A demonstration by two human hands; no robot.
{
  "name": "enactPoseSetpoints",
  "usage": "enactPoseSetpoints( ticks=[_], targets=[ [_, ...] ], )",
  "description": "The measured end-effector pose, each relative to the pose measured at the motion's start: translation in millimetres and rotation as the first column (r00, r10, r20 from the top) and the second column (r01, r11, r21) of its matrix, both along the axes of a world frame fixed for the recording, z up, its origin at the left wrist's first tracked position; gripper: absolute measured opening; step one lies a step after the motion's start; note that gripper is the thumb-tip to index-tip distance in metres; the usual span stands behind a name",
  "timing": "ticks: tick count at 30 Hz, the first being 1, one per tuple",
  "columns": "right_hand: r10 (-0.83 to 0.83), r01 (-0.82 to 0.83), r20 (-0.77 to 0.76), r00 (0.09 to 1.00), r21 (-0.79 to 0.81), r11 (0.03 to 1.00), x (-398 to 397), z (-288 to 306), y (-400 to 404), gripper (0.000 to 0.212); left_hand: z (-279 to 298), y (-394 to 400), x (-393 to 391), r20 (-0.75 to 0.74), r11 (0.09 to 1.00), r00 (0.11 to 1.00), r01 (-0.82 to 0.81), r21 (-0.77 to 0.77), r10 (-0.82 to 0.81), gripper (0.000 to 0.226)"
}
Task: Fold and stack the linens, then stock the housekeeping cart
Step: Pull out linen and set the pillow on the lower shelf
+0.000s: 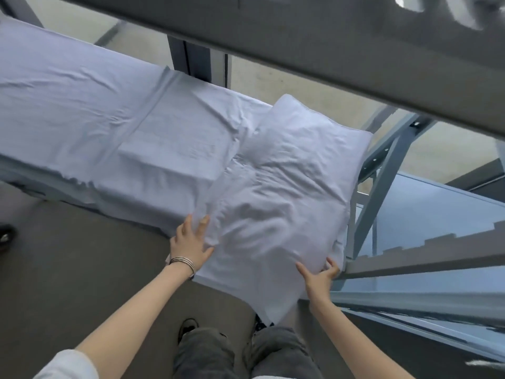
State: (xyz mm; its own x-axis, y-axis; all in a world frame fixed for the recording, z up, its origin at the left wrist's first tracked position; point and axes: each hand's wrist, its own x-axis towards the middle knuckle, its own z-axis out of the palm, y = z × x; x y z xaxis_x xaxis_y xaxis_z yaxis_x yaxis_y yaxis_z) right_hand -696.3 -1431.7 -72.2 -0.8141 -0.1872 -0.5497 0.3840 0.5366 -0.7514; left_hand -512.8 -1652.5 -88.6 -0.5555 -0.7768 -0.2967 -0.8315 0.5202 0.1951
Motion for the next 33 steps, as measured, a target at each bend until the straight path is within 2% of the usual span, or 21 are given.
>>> enactPoseSetpoints(
  ticks=[2, 3, 5, 7, 9, 11, 13, 16, 18, 19, 22, 25, 28, 33],
  targets=[
    [-0.126, 0.131, 0.119, 0.985, -0.030, 0.991, 18.1, -10.4, -0.1, 0.090, -3.3, 7.5, 9.1, -0.005, 0.999, 0.999, 0.037, -0.009, -0.037, 0.091],
    [-0.156, 0.172, 0.196, 0.968, -0.066, 0.983, 24.9, -14.6, -0.5, 0.098, -5.4, 10.4, 14.1, -0.029, 0.999, 0.999, 0.044, -0.015, -0.045, 0.093],
    [-0.158, 0.224, 0.334, 0.929, -0.168, 0.960, 35.1, -25.5, -0.6, 0.121, -9.1, 13.4, 27.7, -0.051, 0.996, 0.995, 0.082, -0.024, -0.083, 0.094],
    [-0.121, 0.237, 0.412, 0.903, -0.244, 0.940, 37.2, -41.1, -0.9, 0.126, -8.2, 14.9, 41.4, -0.005, 0.991, 0.991, 0.137, -0.011, -0.137, 0.087],
    [-0.081, 0.247, 0.426, 0.901, -0.350, 0.903, 37.7, -53.6, 1.5, 0.116, -5.0, 17.9, 55.1, 0.022, 0.987, 0.987, 0.163, -0.009, -0.162, 0.079],
    [-0.061, 0.229, 0.423, 0.904, -0.360, 0.904, 44.4, -38.5, 5.5, 0.098, -3.9, 29.1, 67.5, 0.031, 0.969, 0.972, 0.233, -0.087, -0.231, 0.079],
    [-0.025, 0.217, 0.492, 0.870, -0.337, 0.916, 55.4, -17.1, 13.1, 0.080, -6.3, 47.3, 76.7, 0.037, 0.923, 0.942, 0.334, -0.191, -0.334, 0.094],
    [-0.001, 0.200, 0.527, 0.850, -0.321, 0.926, 63.6, 21.2, 16.3, 0.070, 0.0, 86.0, 79.7, -0.054, 0.851, 0.873, 0.455, -0.264, -0.484, 0.120],
    [-0.009, 0.201, 0.523, 0.852, -0.312, 0.928, 59.8, 48.6, 3.9, 0.036, 11.8, 111.2, 73.6, -0.116, 0.763, 0.789, 0.529, -0.371, -0.604, 0.137],
    [-0.023, 0.213, 0.531, 0.847, -0.300, 0.930, 55.5, 61.6, -5.2, 0.026, 18.7, 119.6, 68.6, -0.149, 0.730, 0.750, 0.544, -0.413, -0.644, 0.143],
    [-0.034, 0.271, 0.578, 0.815, -0.330, 0.904, 39.6, 102.9, -35.6, 0.021, 42.3, 118.7, 43.6, -0.237, 0.710, 0.719, 0.473, -0.522, -0.653, 0.150],
    [0.017, 0.296, 0.613, 0.790, -0.405, 0.865, 30.6, 132.4, -54.1, 0.021, 68.7, 88.8, 14.9, -0.322, 0.747, 0.757, 0.311, -0.587, -0.569, 0.131],
    [0.085, 0.290, 0.661, 0.746, -0.437, 0.851, 24.9, 150.6, -57.6, 0.021, 81.6, 60.7, -4.9, -0.353, 0.733, 0.770, 0.209, -0.647, -0.531, 0.112],
    [0.125, 0.253, 0.712, 0.690, -0.400, 0.881, 10.0, 171.2, -56.1, 0.018, 79.1, 37.4, -8.2, -0.417, 0.770, 0.810, 0.066, -0.634, -0.413, 0.111]
  ],
)
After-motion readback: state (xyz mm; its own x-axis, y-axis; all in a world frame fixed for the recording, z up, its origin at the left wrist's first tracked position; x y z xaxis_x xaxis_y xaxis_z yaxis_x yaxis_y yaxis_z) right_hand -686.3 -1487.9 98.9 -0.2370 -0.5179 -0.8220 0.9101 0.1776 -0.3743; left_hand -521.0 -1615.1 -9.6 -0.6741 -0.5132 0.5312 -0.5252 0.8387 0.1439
